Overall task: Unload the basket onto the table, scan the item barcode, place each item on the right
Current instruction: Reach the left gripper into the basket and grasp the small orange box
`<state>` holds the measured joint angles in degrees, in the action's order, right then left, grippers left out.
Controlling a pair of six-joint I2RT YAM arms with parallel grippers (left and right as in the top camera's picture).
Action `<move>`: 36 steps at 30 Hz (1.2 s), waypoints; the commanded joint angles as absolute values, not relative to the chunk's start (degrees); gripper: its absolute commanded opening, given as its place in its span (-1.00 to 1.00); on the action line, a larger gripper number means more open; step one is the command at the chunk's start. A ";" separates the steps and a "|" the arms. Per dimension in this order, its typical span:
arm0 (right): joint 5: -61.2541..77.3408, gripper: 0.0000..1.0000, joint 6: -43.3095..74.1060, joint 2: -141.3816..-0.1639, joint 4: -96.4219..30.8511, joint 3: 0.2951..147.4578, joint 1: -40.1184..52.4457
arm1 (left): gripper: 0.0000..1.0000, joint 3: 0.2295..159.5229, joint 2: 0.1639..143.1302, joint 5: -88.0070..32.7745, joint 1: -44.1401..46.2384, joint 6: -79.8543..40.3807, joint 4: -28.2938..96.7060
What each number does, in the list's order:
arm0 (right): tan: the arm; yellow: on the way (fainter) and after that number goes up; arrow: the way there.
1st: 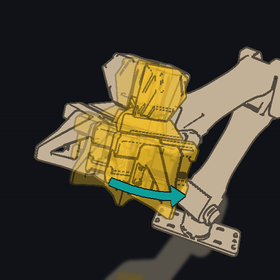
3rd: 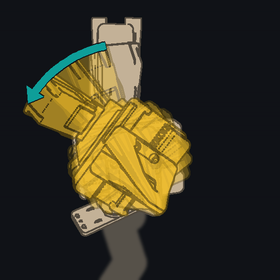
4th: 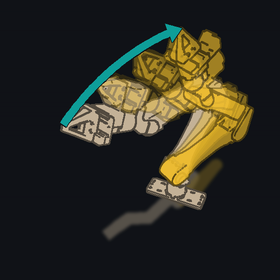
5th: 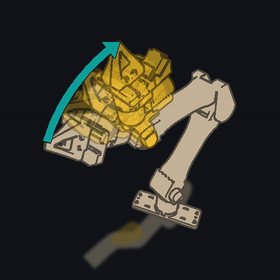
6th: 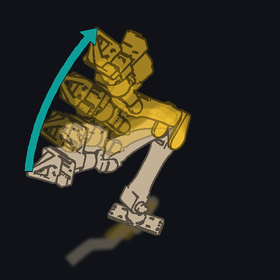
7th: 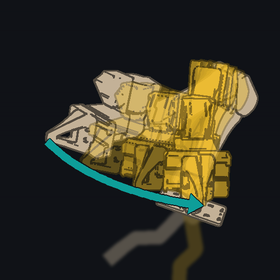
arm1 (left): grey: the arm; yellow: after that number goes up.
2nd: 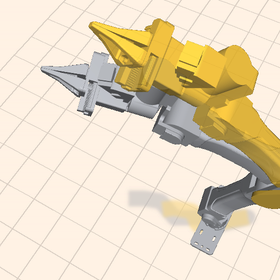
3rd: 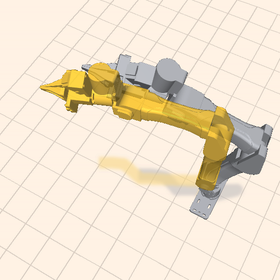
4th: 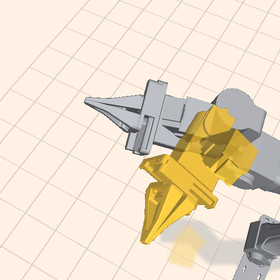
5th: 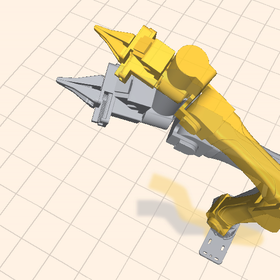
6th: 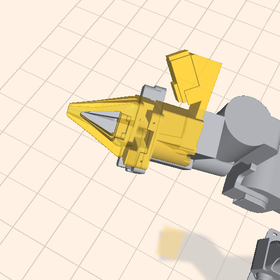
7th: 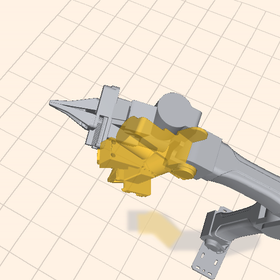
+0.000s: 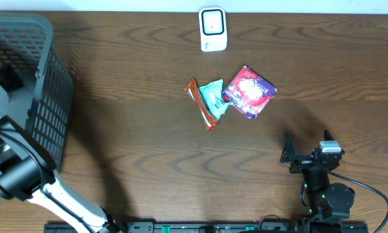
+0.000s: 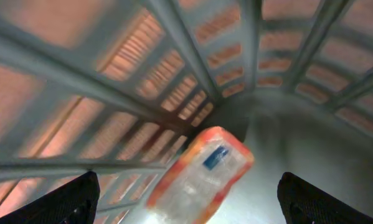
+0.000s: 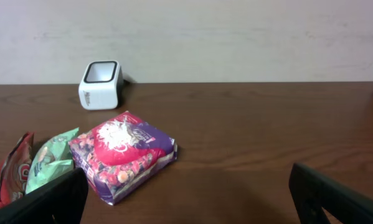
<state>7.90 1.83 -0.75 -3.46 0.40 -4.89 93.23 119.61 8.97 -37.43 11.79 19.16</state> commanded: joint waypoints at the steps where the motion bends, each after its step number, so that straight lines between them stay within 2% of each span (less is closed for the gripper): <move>1: 7.86 0.99 0.78 -0.71 -3.68 0.32 -4.40 | 0.82 92.82 122.65 10.11 -37.60 15.84 17.15; 3: 7.86 0.99 0.75 -0.71 -3.66 0.32 -4.40 | 0.68 92.82 123.90 9.85 -37.58 15.81 16.08; 5: 7.86 0.99 0.78 -0.71 -3.66 0.32 -4.40 | 0.46 92.82 124.40 9.21 -37.58 15.81 15.92; 8: 7.86 0.99 0.78 -0.71 -3.66 0.32 -4.40 | -0.14 92.82 124.44 9.06 -37.69 15.81 15.64; 10: 7.86 0.99 0.75 -0.71 -3.66 0.32 -4.40 | -0.42 92.82 124.42 9.10 -37.71 15.81 15.92; 12: 7.86 0.98 0.78 -0.71 -3.66 0.32 -4.40 | -0.85 92.82 124.29 9.13 -37.69 15.81 17.12; 16: 7.86 0.99 0.75 -0.71 -3.66 0.32 -4.40 | -0.86 92.82 120.99 10.11 -37.69 12.75 17.80; 19: 7.86 0.99 0.78 -0.71 -3.66 0.32 -4.40 | -0.85 92.82 114.98 8.12 -37.65 2.96 16.67; 21: 7.86 0.98 0.78 -0.71 -3.66 0.32 -4.40 | -0.85 92.82 110.26 3.75 -37.65 -2.57 15.68; 28: 7.86 0.99 0.78 -0.71 -3.66 0.32 -4.40 | -0.86 92.82 91.37 -25.28 -37.65 -15.66 11.84; 33: 7.86 0.99 0.78 -0.73 -3.68 0.32 -4.40 | -0.86 92.82 79.44 -29.50 -35.44 -39.03 12.93; 36: 7.86 0.98 0.78 -0.73 -3.66 0.32 -4.40 | -0.85 92.82 74.76 -29.58 -30.26 -41.87 14.74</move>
<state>7.90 1.83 -0.75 -3.46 0.38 -4.89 92.60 78.00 -24.58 -35.51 -29.17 12.86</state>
